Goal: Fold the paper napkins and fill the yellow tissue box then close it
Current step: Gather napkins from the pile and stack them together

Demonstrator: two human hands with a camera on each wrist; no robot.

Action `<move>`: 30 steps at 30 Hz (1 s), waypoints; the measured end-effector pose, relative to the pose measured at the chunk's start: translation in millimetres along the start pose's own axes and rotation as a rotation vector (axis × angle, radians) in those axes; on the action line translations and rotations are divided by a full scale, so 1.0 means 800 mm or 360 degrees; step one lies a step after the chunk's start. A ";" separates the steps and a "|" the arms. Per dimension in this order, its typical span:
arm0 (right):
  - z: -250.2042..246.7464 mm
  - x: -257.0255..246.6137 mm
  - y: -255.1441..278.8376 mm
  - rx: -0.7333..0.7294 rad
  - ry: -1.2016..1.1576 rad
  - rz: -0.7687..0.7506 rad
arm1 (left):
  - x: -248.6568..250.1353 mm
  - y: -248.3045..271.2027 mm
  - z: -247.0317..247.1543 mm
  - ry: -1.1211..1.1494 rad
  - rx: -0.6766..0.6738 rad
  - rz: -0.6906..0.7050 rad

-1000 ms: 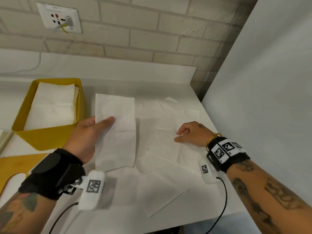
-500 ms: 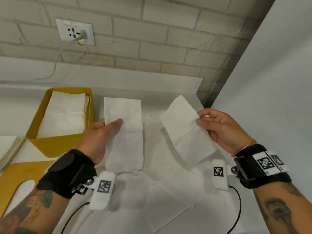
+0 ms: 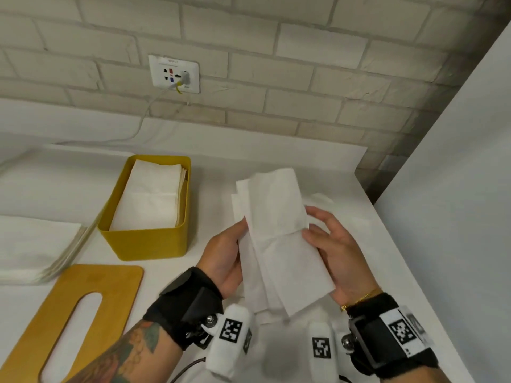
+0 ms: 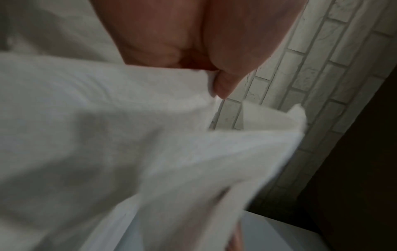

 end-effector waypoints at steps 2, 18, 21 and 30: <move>-0.004 0.016 0.003 0.0137 0.0195 0.0070 | 0.001 0.004 -0.003 0.0030 0.0006 0.0008; -0.002 0.028 0.001 0.0339 0.0196 -0.0055 | 0.001 0.014 -0.006 -0.0261 -0.0070 0.0142; -0.004 0.027 0.004 0.0421 0.0183 -0.0116 | 0.003 0.012 -0.009 -0.0242 -0.0070 0.0171; 0.008 0.031 0.002 0.0285 0.0161 -0.0145 | 0.014 0.010 -0.006 -0.0132 -0.0066 0.0194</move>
Point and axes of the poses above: each hand's wrist, its own y-axis away from the middle knuckle, its own z-axis out of the palm, x = y × z, the point moved 5 cm from there along -y, towards the middle knuckle, and after that the axes turned 3 degrees about -z, right-handed, at the moved point
